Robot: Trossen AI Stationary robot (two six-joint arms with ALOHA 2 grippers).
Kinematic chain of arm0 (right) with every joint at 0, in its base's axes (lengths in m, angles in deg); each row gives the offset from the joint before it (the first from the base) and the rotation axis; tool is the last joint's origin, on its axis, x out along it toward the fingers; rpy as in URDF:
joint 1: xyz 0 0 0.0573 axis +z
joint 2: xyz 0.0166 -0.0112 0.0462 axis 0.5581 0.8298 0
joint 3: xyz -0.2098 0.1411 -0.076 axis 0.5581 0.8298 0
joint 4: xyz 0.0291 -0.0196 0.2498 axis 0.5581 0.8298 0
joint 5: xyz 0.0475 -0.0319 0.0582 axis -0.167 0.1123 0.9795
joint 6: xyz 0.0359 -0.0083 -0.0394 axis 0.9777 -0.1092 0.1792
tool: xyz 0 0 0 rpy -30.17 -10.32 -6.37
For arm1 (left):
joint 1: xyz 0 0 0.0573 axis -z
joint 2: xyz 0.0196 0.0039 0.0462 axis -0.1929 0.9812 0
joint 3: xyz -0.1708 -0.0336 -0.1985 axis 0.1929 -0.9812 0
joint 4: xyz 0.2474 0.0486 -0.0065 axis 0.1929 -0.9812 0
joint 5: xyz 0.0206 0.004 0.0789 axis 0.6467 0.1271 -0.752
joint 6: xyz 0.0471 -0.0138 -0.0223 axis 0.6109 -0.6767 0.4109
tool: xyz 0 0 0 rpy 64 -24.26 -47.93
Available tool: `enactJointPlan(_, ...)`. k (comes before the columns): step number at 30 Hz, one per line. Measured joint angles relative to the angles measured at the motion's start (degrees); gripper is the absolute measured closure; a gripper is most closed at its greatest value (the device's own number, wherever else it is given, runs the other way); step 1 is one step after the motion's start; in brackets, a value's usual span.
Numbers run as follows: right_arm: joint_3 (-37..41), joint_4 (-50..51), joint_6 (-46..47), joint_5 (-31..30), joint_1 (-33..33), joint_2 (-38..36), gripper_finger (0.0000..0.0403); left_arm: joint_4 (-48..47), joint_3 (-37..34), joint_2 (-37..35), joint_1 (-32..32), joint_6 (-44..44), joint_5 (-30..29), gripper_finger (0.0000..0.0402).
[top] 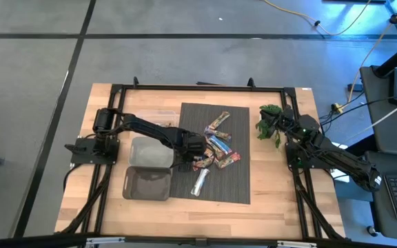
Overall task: Pick and place Granola Bars by type
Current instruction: Put the blue granola bar into the gray bin
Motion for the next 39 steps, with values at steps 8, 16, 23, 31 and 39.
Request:
enactJointPlan(8,0.0,0.0,0.0,0.0,0.0,0.0,0.0351,0.0,0.0,-0.1,0.0,0.0,0.0,0.0336)
enactJointPlan(16,0.0,0.0,0.0,0.0,0.0,0.0,0.0351,-4.5,3.3,-1.3,0.1,0.0,0.0,0.0337)
enactJointPlan(23,0.0,0.0,0.0,0.0,0.0,0.0,0.0351,-12.4,9.7,-1.5,0.0,2.4,-0.1,0.0337)
enactJointPlan(31,0.0,0.0,0.2,0.1,0.0,0.0,0.0351,-19.3,13.7,-6.0,-0.1,3.0,-0.2,0.0337)
enactJointPlan(39,0.0,0.0,0.2,0.1,0.0,0.1,0.0351,-21.6,9.1,-17.2,-0.4,-1.0,-3.1,0.0337)
